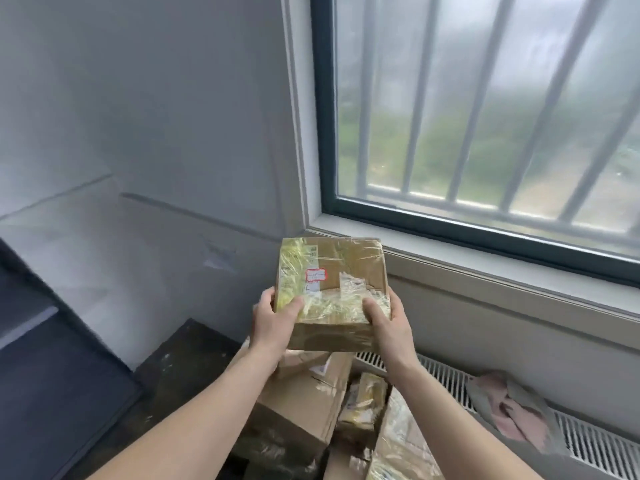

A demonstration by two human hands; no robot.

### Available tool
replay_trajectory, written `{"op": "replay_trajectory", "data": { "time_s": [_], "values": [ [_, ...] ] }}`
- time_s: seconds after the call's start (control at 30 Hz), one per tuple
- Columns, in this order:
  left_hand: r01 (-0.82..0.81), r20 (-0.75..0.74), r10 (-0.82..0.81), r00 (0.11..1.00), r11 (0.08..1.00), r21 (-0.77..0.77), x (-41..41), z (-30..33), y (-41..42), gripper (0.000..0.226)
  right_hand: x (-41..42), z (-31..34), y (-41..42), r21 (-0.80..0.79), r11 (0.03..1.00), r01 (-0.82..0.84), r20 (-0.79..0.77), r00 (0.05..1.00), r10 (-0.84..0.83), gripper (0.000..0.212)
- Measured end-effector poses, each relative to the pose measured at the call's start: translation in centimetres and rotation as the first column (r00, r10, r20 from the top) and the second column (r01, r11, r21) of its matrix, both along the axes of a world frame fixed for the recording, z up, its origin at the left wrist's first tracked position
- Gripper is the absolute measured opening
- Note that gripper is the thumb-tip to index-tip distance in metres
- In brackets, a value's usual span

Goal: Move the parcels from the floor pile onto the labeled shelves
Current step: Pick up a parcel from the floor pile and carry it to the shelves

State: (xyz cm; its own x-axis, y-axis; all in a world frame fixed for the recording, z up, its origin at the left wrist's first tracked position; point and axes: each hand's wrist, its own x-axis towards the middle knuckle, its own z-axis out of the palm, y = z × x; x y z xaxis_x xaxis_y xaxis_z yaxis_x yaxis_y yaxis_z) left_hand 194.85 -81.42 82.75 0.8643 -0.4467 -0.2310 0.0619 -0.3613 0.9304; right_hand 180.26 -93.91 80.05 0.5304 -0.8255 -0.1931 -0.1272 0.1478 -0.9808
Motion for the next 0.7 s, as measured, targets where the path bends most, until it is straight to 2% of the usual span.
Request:
{"op": "replay_trajectory", "data": {
  "time_s": [0.13,0.27,0.33,0.43,0.53,0.7],
  "values": [
    [-0.175,0.044,0.18,0.983,0.979,-0.106,3.4,4.3,6.3,0.046,6.7,4.5,3.3,-0.018,0.983,-0.185,0.085,0.979,0.186,0.05],
    [-0.332,0.066,0.344,0.937,0.932,-0.146,6.1,7.3,14.8,0.039,12.5,7.9,9.7,-0.034,0.933,-0.357,0.084,0.93,0.359,0.037],
    [-0.419,0.082,0.435,0.897,0.894,-0.157,6.9,8.5,19.4,0.032,14.9,9.2,13.7,-0.055,0.903,-0.426,0.076,0.9,0.43,0.036],
    [-0.53,0.115,0.55,0.828,0.832,-0.162,7.5,10.1,26.7,0.038,18.0,11.2,20.4,-0.079,0.851,-0.519,0.072,0.849,0.524,0.034],
    [-0.631,0.136,0.652,0.746,0.757,-0.17,7.9,11.1,34.3,0.033,20.5,12.7,27.6,-0.086,0.779,-0.622,0.069,0.776,0.627,0.036],
    [-0.761,0.159,0.778,0.608,0.628,-0.162,7.2,11.9,46.7,0.041,23.4,13.9,40.0,-0.103,0.651,-0.752,0.03,0.652,0.757,0.037]
  ]
}}
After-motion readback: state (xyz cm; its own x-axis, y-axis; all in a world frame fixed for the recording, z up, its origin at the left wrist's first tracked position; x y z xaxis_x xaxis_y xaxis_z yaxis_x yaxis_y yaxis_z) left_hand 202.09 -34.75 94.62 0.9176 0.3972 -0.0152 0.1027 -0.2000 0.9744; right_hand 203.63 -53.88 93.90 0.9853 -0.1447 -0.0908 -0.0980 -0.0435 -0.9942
